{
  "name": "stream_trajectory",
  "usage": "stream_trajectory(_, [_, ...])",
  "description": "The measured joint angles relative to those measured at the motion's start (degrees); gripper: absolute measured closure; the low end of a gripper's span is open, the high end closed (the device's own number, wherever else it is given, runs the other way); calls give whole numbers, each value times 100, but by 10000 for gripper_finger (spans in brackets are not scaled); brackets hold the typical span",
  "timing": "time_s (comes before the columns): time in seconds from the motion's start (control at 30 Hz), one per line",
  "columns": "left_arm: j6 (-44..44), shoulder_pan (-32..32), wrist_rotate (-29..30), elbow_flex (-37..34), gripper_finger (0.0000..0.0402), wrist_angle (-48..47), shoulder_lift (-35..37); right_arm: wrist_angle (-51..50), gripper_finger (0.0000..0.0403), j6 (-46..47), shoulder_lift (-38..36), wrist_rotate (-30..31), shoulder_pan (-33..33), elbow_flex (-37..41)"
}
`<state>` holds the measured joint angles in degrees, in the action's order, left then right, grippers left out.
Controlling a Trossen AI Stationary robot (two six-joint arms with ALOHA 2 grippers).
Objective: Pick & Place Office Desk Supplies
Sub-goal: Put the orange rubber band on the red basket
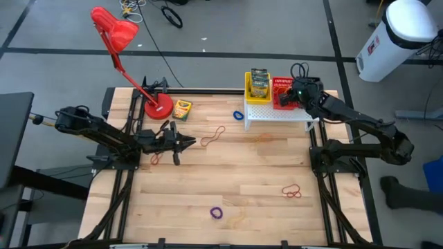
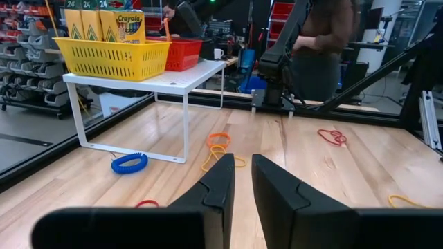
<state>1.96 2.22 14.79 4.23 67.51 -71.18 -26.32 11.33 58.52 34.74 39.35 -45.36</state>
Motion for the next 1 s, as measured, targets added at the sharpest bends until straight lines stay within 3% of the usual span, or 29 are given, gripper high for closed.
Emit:
stream_trajectory(0.23, [0, 0, 0, 2, 345, 0, 0, -200, 206, 200, 0, 113, 0, -121])
stream_trajectory(0.5, [2, 0, 0, 2, 345, 0, 0, -1953, 190, 1423, 79, -334, 43, -1285])
stream_trajectory(0.7, [0, 0, 0, 2, 345, -2, 0, -3020, 179, 1730, 780, -583, 245, -1860])
stream_trajectory(1.0, [2, 0, 0, 2, 345, 0, -2, -3646, 146, 1789, 1494, -924, 263, -2533])
